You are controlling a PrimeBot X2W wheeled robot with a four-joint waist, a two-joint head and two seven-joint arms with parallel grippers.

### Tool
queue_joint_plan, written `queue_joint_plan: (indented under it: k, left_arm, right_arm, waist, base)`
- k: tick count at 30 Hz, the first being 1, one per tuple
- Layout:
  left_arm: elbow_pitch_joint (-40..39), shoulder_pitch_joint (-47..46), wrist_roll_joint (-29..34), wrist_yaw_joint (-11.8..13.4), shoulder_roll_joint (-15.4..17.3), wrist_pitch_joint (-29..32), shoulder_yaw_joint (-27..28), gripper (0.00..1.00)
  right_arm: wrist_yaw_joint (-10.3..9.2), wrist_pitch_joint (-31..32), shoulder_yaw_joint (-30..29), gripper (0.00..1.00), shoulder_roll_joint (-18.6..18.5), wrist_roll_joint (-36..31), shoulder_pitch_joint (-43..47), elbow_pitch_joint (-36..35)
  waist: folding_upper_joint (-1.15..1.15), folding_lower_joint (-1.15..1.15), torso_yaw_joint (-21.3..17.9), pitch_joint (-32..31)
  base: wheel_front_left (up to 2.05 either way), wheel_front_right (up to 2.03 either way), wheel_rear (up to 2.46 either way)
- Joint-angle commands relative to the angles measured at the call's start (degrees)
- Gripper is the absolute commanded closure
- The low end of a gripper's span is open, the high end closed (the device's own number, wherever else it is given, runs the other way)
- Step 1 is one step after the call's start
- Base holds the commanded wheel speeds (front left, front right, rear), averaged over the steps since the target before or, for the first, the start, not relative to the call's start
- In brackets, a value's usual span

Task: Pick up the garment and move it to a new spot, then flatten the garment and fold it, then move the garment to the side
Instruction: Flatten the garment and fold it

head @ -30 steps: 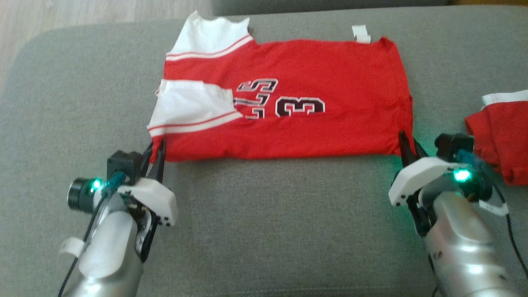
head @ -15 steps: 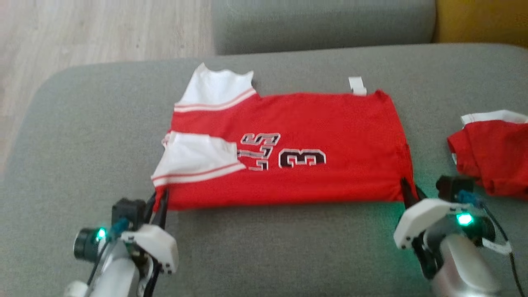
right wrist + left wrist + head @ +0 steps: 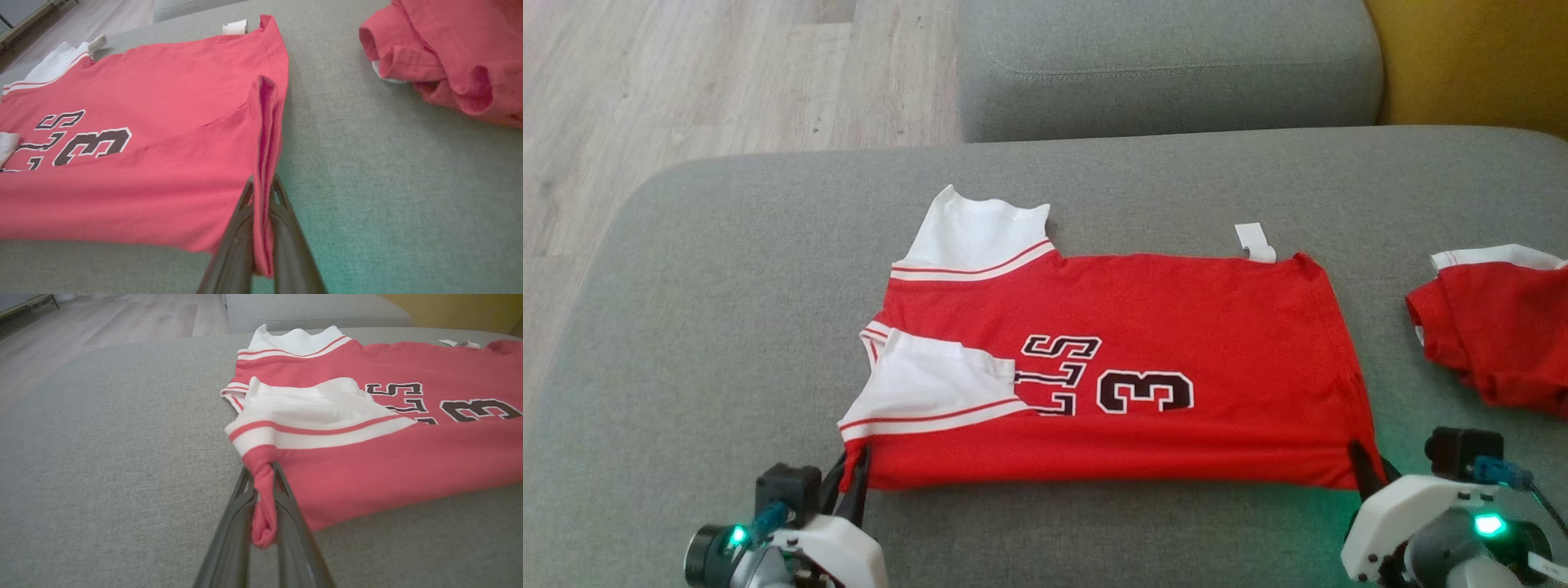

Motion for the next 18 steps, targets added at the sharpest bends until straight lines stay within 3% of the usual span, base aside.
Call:
queue_joint_plan:
  k: [1, 2, 3, 4, 9, 15, 18]
  left_arm:
    - [-1.4, -2.2, -0.4, 0.5, 0.5, -0.3, 2.1, 1.00]
    - [-1.1, -2.2, -0.4, 0.6, 0.4, -0.3, 2.0, 0.87]
    - [-0.6, -2.2, -0.3, 0.8, 0.4, -0.2, 1.9, 0.50]
    - [-0.1, -2.4, -0.3, 1.0, 0.4, -0.2, 1.8, 0.00]
    - [0.0, -4.1, -1.0, 1.9, 0.4, -0.3, 2.9, 0.00]
    - [-7.5, -9.4, -2.6, 1.7, 2.3, -0.3, 7.6, 0.00]
    - [-9.6, -14.6, -2.5, -0.5, 3.7, -0.3, 8.3, 0.00]
  right_arm:
    - [0.21, 0.8, 0.5, 1.00, -0.3, 0.6, -0.7, -3.2]
    - [0.21, 1.4, 0.4, 0.90, -0.1, 0.5, -0.1, -4.1]
    - [0.21, 1.8, 0.4, 0.13, 0.0, 0.4, 0.4, -5.0]
    - [0.21, 2.0, 0.3, 0.00, 0.2, 0.5, 0.7, -5.9]
    - [0.21, -0.2, 0.5, 0.00, 0.7, -0.5, 0.4, -10.2]
    - [0.21, -4.7, 0.5, 0.00, 1.0, -2.9, -4.1, -14.2]
    - [0.21, -6.6, 0.6, 0.00, 1.0, -2.9, -8.5, -15.8]
  waist:
    - [0.00, 0.01, 0.0, 0.1]
    - [0.00, 0.01, -0.1, 0.2]
    - [0.00, 0.01, -0.1, 0.3]
    - [0.00, 0.01, -0.3, 0.4]
    - [0.00, 0.01, -1.2, 1.3]
    - [0.00, 0.01, -2.6, 4.3]
    - [0.00, 0.01, -3.7, 7.2]
  base:
    - [0.00, 0.00, 0.00]
    - [0.00, 0.00, 0.00]
    - [0.00, 0.00, 0.00]
    - [0.00, 0.00, 0.00]
    - [0.00, 0.00, 0.00]
    - [0.00, 0.00, 0.00]
    - [0.00, 0.00, 0.00]
